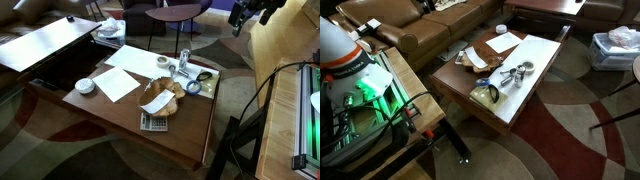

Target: Put the blue tape on the tray

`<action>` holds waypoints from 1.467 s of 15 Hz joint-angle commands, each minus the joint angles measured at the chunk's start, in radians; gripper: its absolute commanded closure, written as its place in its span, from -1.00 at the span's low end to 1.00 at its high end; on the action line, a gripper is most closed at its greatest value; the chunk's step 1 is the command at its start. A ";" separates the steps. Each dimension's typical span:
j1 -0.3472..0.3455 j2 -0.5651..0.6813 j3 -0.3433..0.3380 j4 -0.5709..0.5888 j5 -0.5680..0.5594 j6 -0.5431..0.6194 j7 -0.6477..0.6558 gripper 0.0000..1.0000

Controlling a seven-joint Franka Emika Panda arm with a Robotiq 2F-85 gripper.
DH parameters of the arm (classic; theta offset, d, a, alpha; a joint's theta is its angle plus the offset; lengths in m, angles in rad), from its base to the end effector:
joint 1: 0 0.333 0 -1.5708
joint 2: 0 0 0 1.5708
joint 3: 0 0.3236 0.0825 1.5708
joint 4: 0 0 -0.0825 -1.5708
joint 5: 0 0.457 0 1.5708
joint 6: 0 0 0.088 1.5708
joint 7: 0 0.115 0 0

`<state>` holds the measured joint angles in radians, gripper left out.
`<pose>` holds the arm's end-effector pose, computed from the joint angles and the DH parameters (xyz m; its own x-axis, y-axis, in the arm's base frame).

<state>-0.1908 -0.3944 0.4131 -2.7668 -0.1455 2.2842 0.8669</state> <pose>0.4001 0.0624 0.2597 0.8395 -0.5337 0.1019 -0.5400 -0.7989 0.2649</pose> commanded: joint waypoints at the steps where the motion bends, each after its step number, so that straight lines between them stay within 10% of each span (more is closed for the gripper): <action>1: 0.032 0.235 -0.076 -0.002 -0.003 0.061 0.123 -1.00; 10: 0.125 0.357 -0.211 0.010 0.012 0.095 0.109 -1.00; 17: 0.089 0.707 -0.490 0.081 -0.081 0.355 0.284 -1.00; 22: 0.148 1.001 -0.574 0.263 0.108 0.334 0.340 -1.00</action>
<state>-0.0900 0.4095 -0.1480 -2.6459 -0.1513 2.6652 1.1677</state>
